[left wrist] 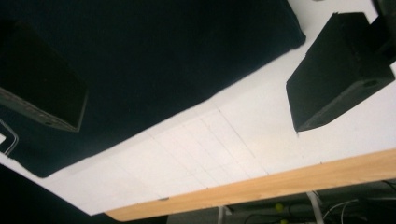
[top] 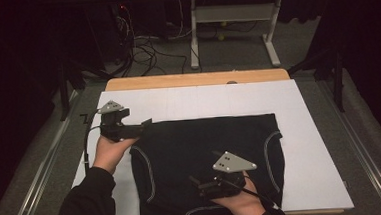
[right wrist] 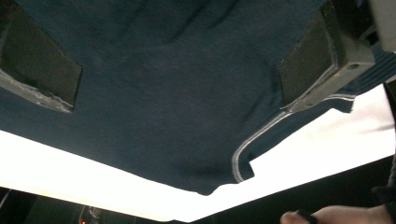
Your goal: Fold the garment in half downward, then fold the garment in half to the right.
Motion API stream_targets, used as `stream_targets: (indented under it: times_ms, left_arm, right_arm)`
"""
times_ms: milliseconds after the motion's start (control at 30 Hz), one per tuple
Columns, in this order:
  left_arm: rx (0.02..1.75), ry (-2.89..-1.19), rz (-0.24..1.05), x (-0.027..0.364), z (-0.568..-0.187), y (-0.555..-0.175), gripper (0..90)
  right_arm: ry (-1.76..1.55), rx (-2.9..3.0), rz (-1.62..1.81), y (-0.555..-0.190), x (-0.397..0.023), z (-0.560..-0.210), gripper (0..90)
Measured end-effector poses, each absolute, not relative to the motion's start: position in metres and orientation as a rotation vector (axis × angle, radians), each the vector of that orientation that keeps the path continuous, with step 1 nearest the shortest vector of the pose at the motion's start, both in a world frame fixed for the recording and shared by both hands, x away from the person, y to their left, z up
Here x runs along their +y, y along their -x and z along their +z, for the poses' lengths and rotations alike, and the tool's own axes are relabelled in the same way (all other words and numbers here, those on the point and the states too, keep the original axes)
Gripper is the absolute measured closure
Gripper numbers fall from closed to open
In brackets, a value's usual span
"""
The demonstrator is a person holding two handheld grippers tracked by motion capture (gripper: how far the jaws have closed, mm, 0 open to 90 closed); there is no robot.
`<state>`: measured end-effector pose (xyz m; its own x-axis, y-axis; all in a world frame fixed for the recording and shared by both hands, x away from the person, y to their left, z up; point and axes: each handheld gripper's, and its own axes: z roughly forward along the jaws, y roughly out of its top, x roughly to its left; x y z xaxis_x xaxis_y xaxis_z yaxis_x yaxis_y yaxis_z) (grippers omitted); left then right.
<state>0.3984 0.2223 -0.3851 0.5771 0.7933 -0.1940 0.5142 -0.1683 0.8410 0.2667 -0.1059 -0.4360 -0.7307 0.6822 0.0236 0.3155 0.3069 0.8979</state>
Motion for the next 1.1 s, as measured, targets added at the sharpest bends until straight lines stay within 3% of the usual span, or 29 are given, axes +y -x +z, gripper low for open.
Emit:
stream_targets:
  times_ms: [300,1100]
  left_arm:
    - [1.063,-1.823,0.323,0.225,-0.381,-0.416,0.0]
    - [1.289,-1.839,0.252,0.263,-0.462,-0.433,0.0]
  right_arm:
    - [-0.844,2.264,1.440,-0.255,-0.077,-0.434,0.0]
    - [-0.749,2.408,1.411,-0.250,-0.018,-0.455,0.0]
